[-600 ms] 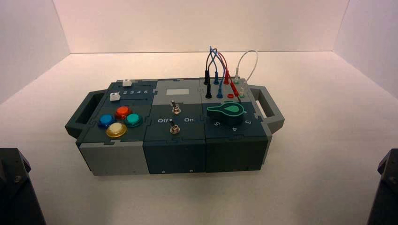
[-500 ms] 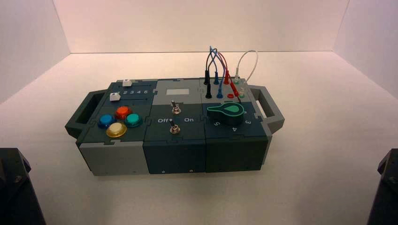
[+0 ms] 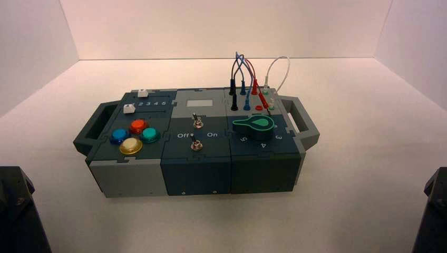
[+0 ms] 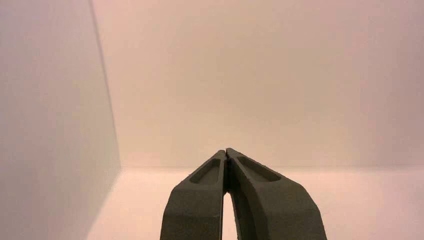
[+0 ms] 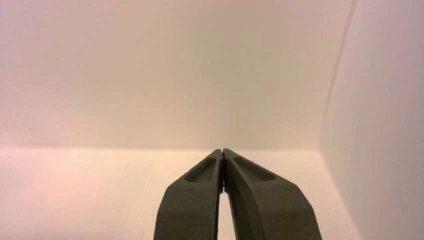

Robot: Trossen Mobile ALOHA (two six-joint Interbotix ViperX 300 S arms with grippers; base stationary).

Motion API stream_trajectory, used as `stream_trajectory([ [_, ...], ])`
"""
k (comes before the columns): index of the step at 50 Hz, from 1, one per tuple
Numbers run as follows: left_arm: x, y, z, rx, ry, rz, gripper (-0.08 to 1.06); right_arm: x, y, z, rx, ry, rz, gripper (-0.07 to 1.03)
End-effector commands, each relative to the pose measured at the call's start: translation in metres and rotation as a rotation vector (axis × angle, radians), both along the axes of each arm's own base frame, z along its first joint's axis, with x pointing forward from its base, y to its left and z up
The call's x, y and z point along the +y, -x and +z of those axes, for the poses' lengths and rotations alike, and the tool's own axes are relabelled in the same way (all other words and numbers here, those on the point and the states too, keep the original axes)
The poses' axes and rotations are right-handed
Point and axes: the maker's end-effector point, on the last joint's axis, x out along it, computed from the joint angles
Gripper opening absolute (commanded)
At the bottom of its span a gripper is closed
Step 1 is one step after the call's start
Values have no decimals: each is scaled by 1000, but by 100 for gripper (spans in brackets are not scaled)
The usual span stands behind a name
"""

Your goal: Pull the white wire.

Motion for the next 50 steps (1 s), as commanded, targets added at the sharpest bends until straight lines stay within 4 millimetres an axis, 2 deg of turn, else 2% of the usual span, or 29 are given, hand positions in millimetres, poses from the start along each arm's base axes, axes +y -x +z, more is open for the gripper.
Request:
stream_trajectory([
  [1,-17,-6,1,70,-9,-61,-3,12,-9,6,69,0,42,-2],
  [12,-58,-6,-28,270,-44,-212,-3,36,-9,-12,244,17,124,-2],
  [23,-103,5,-59,477,-115,-370,-3,67,4,-37,416,6,226,-1],
  [27,-115,10,-66,538,-140,-415,-3,74,10,-46,485,-12,248,10],
  [29,-123,13,-71,575,-158,-441,-3,77,15,-55,545,-37,251,21],
  [34,-136,19,-79,634,-179,-485,-3,81,23,-68,640,-71,257,37],
  [41,-151,29,-89,702,-207,-537,-3,89,32,-85,754,-108,268,46],
  [50,-162,37,-98,767,-239,-576,-3,107,36,-103,859,-121,306,49],
])
